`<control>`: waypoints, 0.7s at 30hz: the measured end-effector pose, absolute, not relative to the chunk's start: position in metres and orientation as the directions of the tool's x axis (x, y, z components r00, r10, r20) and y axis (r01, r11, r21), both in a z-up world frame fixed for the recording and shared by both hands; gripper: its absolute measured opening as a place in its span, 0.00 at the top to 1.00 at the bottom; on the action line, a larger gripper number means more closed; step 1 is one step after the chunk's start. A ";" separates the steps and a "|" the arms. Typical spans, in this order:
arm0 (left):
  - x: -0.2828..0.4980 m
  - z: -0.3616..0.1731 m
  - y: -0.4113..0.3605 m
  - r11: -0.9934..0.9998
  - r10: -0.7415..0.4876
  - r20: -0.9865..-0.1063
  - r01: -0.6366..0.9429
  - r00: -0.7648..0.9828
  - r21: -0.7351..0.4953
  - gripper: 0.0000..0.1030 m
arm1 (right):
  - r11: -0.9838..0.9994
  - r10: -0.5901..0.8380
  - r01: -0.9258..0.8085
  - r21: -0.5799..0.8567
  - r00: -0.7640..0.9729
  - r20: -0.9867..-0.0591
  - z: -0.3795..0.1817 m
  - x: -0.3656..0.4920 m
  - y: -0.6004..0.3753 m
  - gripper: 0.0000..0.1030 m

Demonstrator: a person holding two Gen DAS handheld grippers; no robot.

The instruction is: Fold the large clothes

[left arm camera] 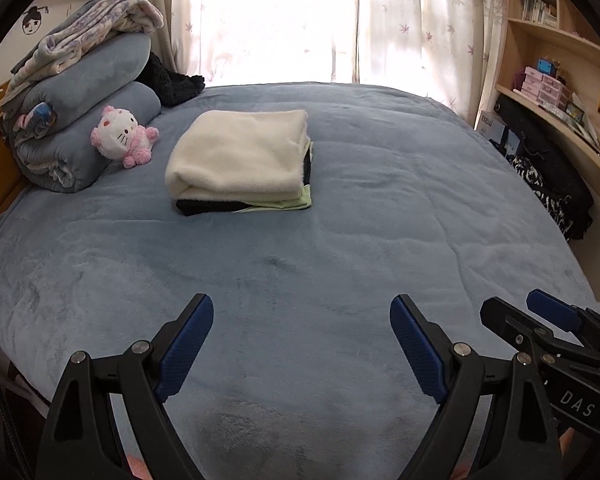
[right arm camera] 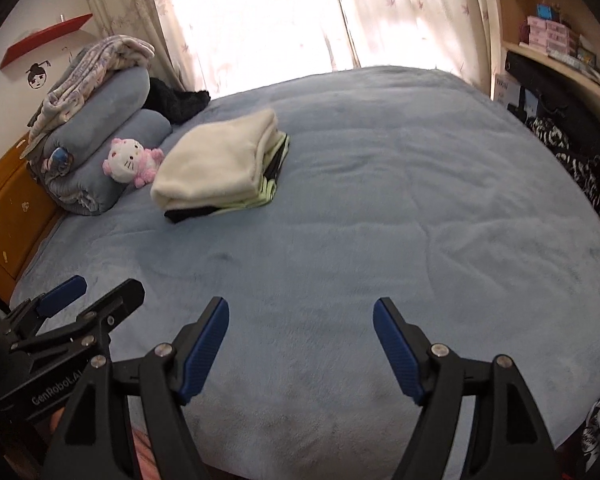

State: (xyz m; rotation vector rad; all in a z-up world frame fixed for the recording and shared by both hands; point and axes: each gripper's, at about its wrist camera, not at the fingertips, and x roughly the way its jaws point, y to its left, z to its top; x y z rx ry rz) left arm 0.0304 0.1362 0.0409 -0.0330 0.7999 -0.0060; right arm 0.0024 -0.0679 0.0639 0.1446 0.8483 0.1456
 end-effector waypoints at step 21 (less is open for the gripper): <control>0.033 0.052 0.132 0.999 -0.011 -0.737 -0.023 0.675 -0.036 0.13 | 0.981 0.186 -0.088 0.173 0.681 -0.708 0.081 0.001 -0.068 0.27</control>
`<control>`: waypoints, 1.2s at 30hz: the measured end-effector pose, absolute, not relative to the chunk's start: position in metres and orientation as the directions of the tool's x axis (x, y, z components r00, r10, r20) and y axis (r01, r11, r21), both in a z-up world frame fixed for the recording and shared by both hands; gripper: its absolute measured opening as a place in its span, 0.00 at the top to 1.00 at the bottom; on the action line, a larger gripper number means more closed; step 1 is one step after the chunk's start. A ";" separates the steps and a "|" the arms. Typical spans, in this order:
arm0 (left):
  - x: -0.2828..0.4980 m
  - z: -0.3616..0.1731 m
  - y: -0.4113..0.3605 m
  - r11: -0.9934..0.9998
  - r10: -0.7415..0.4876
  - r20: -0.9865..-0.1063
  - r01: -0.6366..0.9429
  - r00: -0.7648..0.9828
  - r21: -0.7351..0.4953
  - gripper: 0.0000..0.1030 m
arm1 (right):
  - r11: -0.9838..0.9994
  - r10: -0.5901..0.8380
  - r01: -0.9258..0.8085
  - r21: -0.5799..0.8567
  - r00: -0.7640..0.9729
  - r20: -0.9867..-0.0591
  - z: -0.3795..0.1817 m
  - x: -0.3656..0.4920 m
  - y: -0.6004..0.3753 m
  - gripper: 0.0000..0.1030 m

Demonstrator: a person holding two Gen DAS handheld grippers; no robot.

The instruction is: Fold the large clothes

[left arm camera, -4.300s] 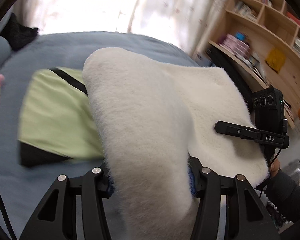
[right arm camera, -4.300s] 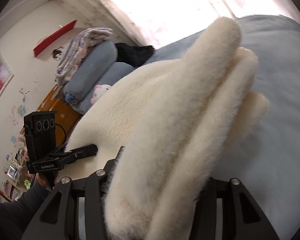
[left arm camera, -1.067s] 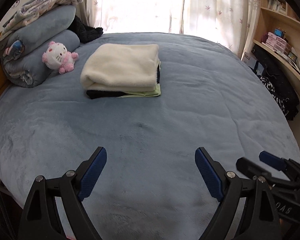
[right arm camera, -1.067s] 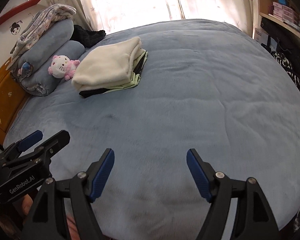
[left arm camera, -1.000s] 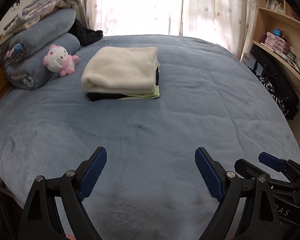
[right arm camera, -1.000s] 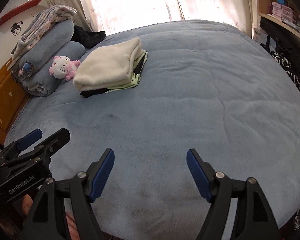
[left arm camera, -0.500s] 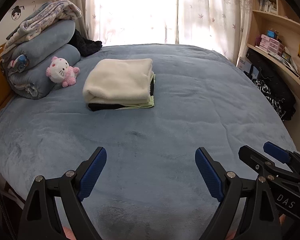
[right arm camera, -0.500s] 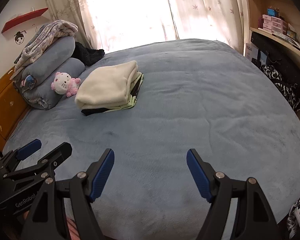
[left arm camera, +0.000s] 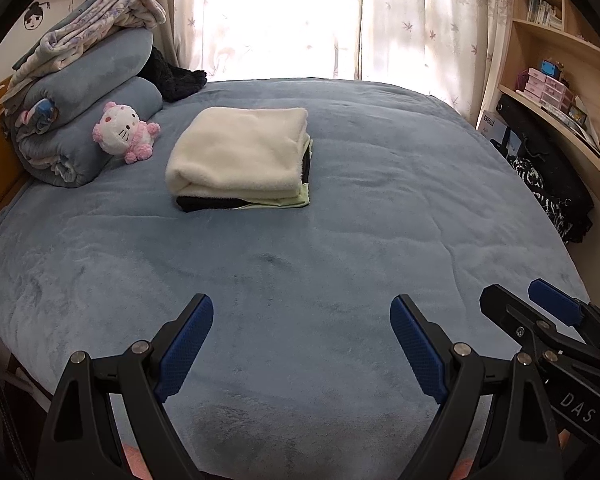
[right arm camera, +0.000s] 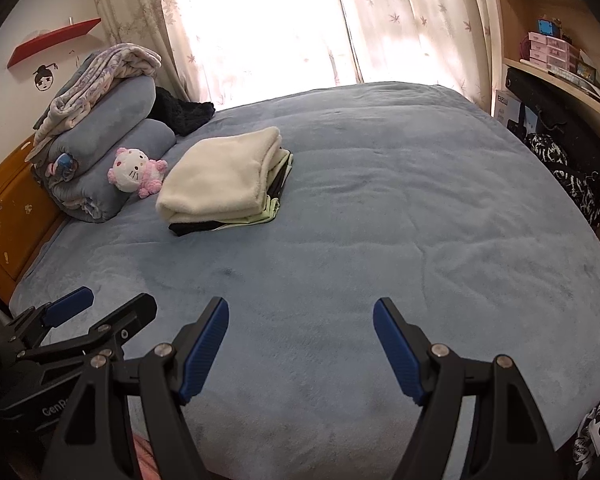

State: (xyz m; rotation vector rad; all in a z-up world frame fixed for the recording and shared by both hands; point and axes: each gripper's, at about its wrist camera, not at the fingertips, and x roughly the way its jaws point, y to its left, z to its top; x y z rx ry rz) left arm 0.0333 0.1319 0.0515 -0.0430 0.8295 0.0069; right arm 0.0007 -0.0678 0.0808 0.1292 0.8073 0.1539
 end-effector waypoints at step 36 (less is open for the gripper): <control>0.045 0.037 0.138 0.999 0.016 -0.764 -0.037 0.646 -0.010 0.14 | 0.975 0.209 -0.083 0.204 0.643 -0.737 0.061 0.013 -0.069 0.27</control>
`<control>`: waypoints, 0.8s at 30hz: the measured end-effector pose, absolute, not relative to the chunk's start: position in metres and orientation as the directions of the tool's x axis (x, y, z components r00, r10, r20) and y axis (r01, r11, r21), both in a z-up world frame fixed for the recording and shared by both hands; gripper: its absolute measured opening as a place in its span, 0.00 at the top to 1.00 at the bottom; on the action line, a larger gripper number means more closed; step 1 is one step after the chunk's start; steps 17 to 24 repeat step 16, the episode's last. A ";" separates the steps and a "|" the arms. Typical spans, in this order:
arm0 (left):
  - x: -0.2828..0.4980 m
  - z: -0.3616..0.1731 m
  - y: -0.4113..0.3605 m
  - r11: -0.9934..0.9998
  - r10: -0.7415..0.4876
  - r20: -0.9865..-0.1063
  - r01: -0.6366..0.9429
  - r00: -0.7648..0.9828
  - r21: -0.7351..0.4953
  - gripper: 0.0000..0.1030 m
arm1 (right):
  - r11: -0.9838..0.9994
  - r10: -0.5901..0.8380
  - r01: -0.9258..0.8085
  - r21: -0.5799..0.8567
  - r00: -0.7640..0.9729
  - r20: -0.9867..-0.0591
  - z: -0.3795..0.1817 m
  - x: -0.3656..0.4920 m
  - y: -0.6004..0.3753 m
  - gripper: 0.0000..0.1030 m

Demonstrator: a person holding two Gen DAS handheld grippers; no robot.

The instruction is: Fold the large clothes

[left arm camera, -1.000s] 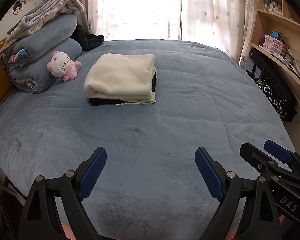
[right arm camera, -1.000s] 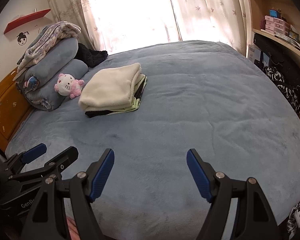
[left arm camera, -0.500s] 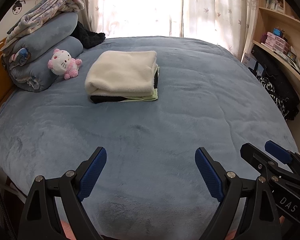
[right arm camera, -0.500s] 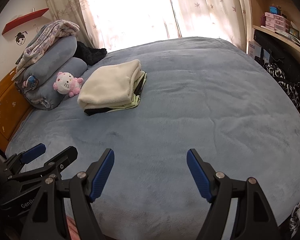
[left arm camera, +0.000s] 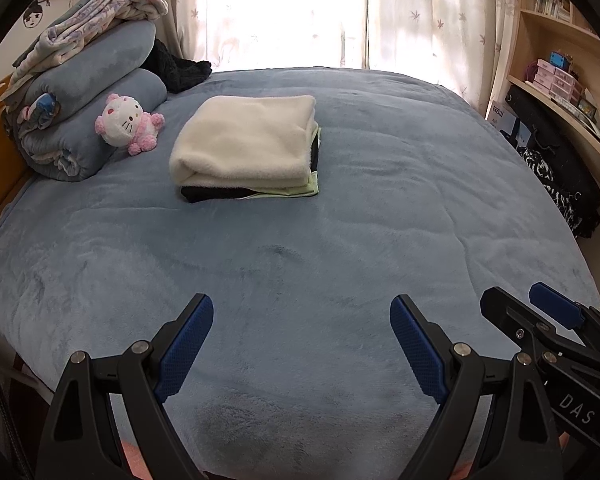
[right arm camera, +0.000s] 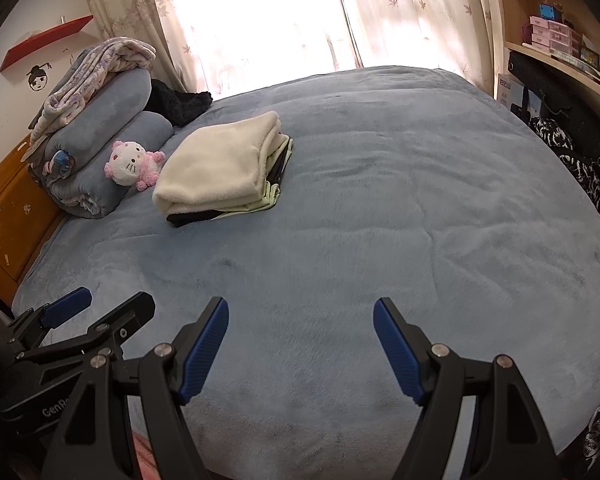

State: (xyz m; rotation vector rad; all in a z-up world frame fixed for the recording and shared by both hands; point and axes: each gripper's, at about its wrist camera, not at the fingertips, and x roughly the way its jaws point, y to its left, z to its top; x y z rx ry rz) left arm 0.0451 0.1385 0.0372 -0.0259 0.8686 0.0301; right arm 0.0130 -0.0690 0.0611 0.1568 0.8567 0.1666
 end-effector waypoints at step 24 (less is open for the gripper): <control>0.053 0.028 0.143 0.999 0.016 -0.779 -0.036 0.627 -0.008 0.14 | 0.973 0.216 -0.077 0.216 0.624 -0.751 0.048 0.018 -0.069 0.27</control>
